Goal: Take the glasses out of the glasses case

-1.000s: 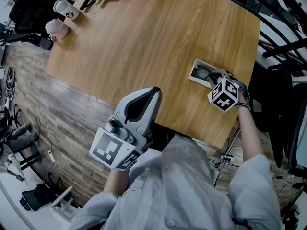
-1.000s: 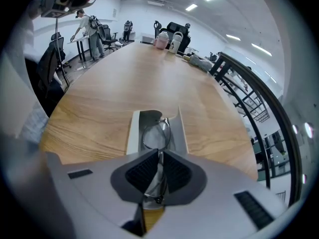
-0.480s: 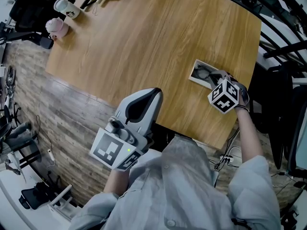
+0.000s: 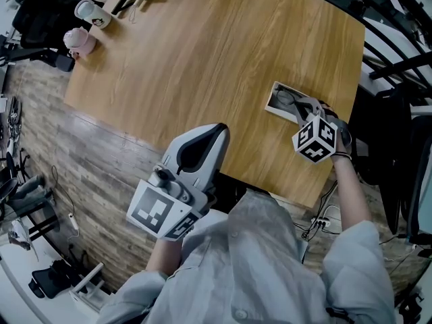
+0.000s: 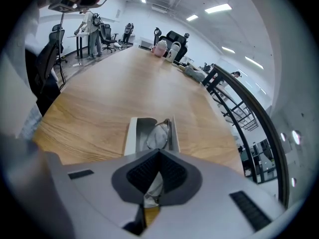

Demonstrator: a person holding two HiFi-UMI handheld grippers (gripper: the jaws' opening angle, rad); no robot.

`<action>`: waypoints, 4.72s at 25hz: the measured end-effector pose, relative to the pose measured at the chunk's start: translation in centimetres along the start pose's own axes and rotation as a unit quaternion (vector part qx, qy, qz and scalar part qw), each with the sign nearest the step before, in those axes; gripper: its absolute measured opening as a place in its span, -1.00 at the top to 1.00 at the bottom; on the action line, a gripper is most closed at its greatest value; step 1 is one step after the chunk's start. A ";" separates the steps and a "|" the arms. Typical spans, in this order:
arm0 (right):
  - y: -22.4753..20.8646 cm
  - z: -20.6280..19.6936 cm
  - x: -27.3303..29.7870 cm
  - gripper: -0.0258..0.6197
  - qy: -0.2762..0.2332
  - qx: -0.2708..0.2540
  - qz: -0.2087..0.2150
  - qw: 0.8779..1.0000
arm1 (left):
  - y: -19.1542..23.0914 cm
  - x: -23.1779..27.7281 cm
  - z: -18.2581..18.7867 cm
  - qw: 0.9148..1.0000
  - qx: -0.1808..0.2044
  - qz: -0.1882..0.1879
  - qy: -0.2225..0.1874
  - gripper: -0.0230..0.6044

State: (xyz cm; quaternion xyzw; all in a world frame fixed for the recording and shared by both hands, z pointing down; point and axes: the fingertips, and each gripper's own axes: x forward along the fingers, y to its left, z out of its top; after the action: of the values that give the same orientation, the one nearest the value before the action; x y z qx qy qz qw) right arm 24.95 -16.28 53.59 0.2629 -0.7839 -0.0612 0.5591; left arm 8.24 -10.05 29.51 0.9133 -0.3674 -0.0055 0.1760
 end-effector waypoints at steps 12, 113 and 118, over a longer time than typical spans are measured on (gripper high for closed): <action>-0.3 0.9 -2.1 0.92 -0.003 -0.007 -0.017 1.000 | -0.4 -0.3 0.4 1.000 0.001 -0.015 -0.007 0.92; 9.1 1.9 -2.4 0.88 0.006 0.070 0.067 0.995 | 0.2 -1.6 0.2 0.998 0.006 -0.059 -0.001 0.92; 9.4 1.8 -1.5 0.88 0.010 0.070 0.057 0.996 | 0.6 -2.1 0.2 0.998 0.002 -0.064 0.001 0.92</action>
State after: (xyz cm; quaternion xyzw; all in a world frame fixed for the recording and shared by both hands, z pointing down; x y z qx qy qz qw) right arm 20.38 -7.88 55.36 0.2573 -0.7944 0.0282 0.5495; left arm 6.28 -9.05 29.28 0.9352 -0.3083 -0.0148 0.1735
